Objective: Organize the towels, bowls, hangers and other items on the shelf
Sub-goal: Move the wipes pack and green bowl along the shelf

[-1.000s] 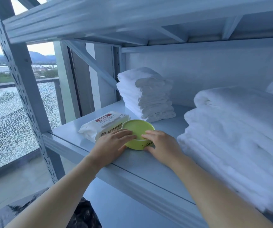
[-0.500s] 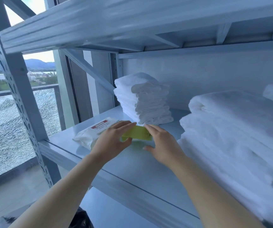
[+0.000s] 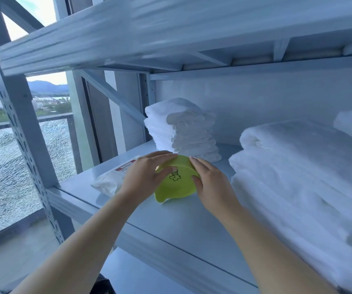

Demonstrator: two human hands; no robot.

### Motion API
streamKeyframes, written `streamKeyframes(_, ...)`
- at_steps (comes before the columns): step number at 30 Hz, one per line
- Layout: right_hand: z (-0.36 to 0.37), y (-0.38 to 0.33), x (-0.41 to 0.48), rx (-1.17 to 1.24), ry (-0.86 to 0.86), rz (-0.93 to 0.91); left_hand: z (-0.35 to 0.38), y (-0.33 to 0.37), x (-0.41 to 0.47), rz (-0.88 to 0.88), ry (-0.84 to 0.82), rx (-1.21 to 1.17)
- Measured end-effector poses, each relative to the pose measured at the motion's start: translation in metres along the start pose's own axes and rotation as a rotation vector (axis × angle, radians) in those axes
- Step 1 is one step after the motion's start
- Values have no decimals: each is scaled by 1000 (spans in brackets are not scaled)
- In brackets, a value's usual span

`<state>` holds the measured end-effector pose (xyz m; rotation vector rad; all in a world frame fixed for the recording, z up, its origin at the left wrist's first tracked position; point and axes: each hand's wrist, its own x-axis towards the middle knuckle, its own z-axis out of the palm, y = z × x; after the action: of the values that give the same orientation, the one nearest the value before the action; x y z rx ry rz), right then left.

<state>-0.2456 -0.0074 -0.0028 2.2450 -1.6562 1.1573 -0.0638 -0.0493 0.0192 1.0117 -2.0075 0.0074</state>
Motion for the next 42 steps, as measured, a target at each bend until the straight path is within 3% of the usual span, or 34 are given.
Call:
streamKeyframes(5,2,2,-2,12,-25,33,4,3,7,-32,12,-27)
streamKeyframes(16,12,4,-3,-13,-96,25,9,-12,22,-418,2,7)
streamKeyframes(21,15,6,-5,-69,-230,-17,18,-32,31,-576,-172,-11)
streamKeyframes(34,21,15,-4,-31,-255,32,35,-44,9,-618,-216,-96)
streamKeyframes(42,22,17,-3,-30,-274,62,42,-40,-30,-348,-113,-164)
